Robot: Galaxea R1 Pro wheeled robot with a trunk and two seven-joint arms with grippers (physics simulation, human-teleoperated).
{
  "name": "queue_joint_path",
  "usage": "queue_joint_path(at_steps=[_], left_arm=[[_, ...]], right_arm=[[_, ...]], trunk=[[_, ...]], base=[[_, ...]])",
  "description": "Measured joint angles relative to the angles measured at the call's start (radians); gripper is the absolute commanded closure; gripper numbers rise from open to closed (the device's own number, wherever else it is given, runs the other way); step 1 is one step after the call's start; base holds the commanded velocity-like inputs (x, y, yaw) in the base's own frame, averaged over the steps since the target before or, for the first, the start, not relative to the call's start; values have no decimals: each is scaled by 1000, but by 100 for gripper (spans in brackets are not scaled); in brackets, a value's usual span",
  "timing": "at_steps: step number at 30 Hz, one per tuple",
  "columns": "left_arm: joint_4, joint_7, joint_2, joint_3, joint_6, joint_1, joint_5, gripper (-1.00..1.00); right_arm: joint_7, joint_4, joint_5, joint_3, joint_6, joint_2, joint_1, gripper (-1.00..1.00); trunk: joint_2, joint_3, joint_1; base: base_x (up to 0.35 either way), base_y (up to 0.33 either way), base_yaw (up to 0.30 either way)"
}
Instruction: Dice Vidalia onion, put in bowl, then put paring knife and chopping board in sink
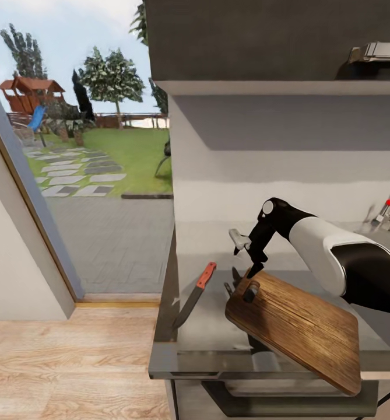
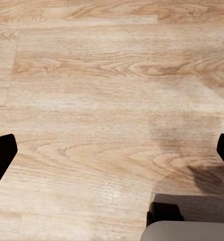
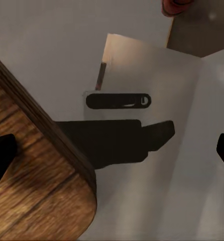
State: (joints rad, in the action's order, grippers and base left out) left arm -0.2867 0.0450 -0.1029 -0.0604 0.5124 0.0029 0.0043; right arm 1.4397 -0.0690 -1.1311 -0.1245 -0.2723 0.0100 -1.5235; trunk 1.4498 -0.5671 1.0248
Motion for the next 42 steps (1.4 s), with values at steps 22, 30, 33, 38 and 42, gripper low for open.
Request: queue_joint_path(at_steps=[22,30,33,38,42], left_arm=[[0,0,0,1,1,0,0,-100],[0,0,0,0,2,0,0,-100],[0,0,0,1,2,0,-1,-100],[0,0,0,1,1,0,-1,-100],[-1,0,0,1,1,0,-1,-100]], right_arm=[[-13,-29,2,3,7,4,9,-100],[-14,-4,1,11,8,4,0,-100],[-15,-4,0,11,7,4,0,-100],[-18,-46,1,11,7,4,17,-100],[-27,-48,1,13,8,4,18,-100]], trunk=[[0,-2,0],[0,-2,0],[0,-2,0],[0,-2,1],[0,-2,0]], base=[[-59,34,0],[-7,4,0],[-17,0,0],[-208,0,0],[-66,0,0]])
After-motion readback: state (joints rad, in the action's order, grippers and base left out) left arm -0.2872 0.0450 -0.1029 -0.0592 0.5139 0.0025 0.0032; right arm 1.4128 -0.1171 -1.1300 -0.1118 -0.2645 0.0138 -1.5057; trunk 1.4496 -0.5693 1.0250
